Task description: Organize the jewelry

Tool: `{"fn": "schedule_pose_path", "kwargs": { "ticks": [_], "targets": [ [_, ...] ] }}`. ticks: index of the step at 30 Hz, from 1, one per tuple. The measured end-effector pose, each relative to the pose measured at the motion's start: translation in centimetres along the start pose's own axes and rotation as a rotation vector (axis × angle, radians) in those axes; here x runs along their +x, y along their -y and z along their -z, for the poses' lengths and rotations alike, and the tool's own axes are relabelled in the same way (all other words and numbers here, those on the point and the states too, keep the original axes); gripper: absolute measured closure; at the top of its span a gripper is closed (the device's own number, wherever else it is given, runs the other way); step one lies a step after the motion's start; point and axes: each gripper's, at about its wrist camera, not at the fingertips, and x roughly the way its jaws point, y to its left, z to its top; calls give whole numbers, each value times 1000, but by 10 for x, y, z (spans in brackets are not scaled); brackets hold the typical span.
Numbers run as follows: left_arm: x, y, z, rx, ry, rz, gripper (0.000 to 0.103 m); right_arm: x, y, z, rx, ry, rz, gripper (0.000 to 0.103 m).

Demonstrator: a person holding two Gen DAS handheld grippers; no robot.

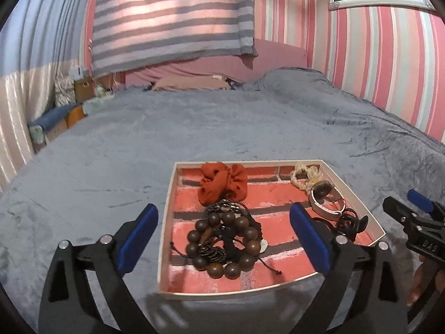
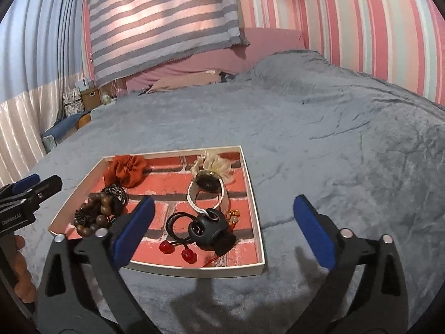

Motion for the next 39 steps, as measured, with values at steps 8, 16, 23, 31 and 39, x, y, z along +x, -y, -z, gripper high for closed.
{"fn": "schedule_pose_path", "kwargs": {
  "ticks": [8, 16, 23, 31, 39],
  "targets": [
    [-56, 0, 2, 7, 18, -48, 7, -51, -15, 10, -45, 18, -21, 4],
    [-113, -4, 31, -3, -7, -105, 4, -110, -40, 21, -86, 17, -20, 4],
    [-163, 3, 61, 15, 26, -134, 4, -157, -46, 55, -77, 38, -26, 4],
    [-208, 15, 98, 19, 105, -170, 4, -204, -53, 81, -46, 103, -40, 4],
    [-227, 18, 110, 6, 149, -153, 4, -228, -58, 102, -76, 166, -15, 4]
  ]
}}
